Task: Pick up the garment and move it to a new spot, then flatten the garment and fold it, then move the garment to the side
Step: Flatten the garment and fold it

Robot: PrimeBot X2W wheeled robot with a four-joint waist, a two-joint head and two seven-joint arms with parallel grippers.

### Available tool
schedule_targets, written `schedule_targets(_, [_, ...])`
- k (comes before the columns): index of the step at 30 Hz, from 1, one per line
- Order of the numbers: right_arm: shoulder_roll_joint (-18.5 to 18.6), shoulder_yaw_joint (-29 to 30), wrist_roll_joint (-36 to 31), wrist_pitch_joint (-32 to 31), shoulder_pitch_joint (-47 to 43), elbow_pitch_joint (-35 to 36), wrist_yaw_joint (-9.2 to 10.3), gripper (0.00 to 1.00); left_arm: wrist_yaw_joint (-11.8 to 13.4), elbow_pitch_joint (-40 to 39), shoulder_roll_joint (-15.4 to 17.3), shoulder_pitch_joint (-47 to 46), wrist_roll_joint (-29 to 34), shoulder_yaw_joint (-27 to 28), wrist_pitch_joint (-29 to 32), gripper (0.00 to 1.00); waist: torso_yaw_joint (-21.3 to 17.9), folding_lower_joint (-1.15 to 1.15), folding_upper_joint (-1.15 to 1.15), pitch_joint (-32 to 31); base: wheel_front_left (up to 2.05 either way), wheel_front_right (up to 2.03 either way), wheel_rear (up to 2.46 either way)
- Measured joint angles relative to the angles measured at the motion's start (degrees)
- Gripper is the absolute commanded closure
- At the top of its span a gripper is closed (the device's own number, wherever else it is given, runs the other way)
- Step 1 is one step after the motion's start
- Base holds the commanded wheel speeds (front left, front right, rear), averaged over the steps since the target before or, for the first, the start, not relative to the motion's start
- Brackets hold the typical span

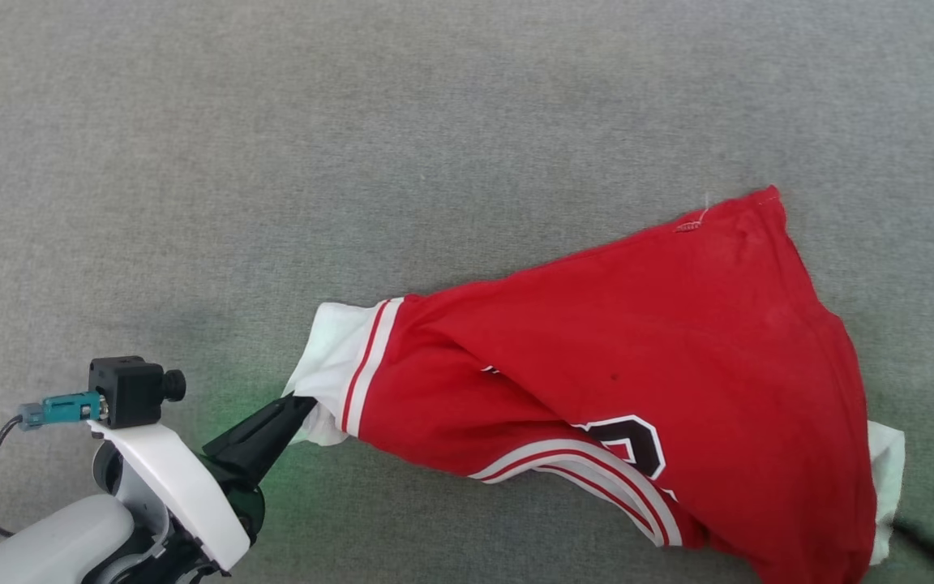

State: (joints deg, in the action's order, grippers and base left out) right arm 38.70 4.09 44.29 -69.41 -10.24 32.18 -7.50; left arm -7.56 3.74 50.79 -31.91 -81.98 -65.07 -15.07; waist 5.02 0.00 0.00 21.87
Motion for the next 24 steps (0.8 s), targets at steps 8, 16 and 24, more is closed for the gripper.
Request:
schedule_targets(8, [2.1, 9.9, -1.6, 3.5, 15.2, -1.1, 0.01, 0.0, 0.0, -0.7, -1.9, -1.2, 1.2, 0.0, 0.0, 1.0, 1.9, 0.0, 0.0, 1.7, 0.0, 0.0, 0.0])
schedule_targets(16, [2.1, -6.1, -5.4, 6.2, 32.4, -15.3, 0.01, 0.0, 0.0, -0.4, -5.0, -4.2, 1.5, -1.4, 0.0, 1.0, 4.8, 0.0, 0.0, 5.2, 0.0, 0.0, 0.0])
schedule_targets(24, [2.0, -17.7, -7.7, 8.0, 40.7, -25.8, 0.01, 0.0, 0.0, 0.7, -8.3, -5.3, 1.6, -2.1, 0.0, 1.0, 7.8, 0.0, 0.0, 7.2, 0.0, 0.0, 0.0])
